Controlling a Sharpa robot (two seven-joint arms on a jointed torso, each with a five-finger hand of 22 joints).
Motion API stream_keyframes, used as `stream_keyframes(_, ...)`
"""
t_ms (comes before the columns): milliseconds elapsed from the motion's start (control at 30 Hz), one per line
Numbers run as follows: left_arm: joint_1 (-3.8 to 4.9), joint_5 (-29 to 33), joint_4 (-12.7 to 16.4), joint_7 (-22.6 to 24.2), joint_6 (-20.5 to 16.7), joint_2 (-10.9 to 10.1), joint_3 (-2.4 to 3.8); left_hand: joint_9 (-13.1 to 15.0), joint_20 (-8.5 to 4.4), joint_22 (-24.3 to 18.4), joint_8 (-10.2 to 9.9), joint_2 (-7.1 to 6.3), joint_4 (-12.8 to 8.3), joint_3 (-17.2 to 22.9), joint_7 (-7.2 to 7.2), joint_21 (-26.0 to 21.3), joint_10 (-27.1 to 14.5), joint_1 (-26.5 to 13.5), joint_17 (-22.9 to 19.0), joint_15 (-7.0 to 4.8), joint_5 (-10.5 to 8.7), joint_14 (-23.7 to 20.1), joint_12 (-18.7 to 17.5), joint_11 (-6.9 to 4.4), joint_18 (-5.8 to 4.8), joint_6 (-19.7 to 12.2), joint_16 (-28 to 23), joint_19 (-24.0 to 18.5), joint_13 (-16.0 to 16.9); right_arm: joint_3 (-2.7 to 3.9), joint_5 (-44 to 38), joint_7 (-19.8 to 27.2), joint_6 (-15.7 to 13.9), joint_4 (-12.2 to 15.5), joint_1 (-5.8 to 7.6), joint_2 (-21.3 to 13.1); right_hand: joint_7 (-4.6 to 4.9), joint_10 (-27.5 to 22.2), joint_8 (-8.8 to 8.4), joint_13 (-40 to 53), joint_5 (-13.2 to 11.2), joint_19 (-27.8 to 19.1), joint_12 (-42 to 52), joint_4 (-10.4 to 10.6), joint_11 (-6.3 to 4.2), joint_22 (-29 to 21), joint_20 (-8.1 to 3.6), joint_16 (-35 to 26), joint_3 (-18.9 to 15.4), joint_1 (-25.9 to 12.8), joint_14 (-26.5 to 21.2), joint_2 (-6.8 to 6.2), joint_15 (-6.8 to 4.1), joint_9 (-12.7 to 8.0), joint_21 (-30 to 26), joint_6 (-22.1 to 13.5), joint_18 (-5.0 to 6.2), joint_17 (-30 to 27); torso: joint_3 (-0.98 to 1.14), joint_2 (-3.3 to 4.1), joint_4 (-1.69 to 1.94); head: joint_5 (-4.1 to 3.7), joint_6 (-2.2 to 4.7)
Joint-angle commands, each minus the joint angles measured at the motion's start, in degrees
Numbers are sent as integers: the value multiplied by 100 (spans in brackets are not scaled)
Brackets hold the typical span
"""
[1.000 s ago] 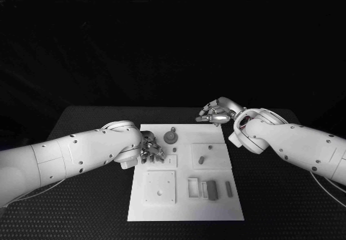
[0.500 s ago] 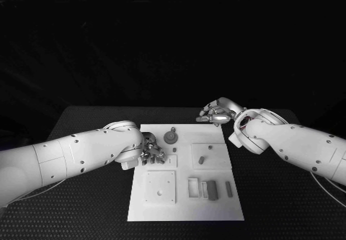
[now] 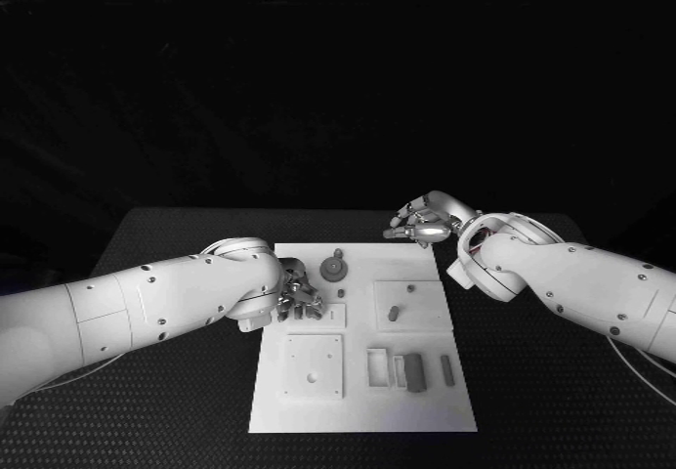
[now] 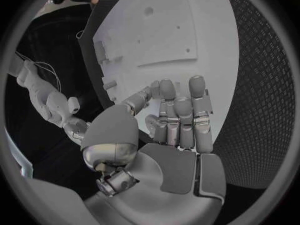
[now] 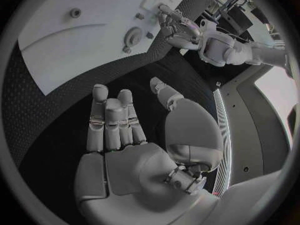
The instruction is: Assemble the parts on the task board
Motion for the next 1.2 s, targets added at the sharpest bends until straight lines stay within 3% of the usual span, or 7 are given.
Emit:
stream_keyframes(33, -8, -215, 20, 12, -57, 8, -7, 8, -111, 125, 23, 292, -330, 285, 14, 27, 10, 313, -9, -109, 46, 40, 31, -41, -61, 47, 25, 93, -8, 3, -9, 31, 78, -5, -5, 6, 42, -44, -21, -8, 22, -28, 23, 6, 6, 107, -5, -24, -19, 3, -34, 54, 4, 4, -35, 10, 85, -10, -2, -3, 0, 1, -1)
stream_keyframes(567, -11, -397, 28, 43, -108, 27, -10, 13, -113, 123, 14, 295, -333, 290, 13, 30, 10, 311, -15, -111, 64, 40, 32, -43, -63, 53, 29, 94, -11, 3, -9, 30, 79, -1, -7, 4, 43, -46, -22, -11, 22, -29, 26, 12, 6, 107, -4, -24, -20, -4, -35, 61, 5, 4, -36, 9, 85, -10, -9, 0, 4, -20, 6)
stream_keyframes(1200, -18, -698, 58, 78, -77, 71, -16, 17, -115, 122, 4, 286, -334, 290, 12, 32, 12, 305, -21, -113, 71, 40, 33, -44, -65, 59, 32, 95, -14, 3, -9, 34, 85, 4, -7, -4, 43, -49, -23, -14, 22, -31, 29, 13, 6, 108, -4, -23, -21, -6, -36, 62, 5, 4, -37, 8, 85, -11, 2, 1, 1, -15, -2)
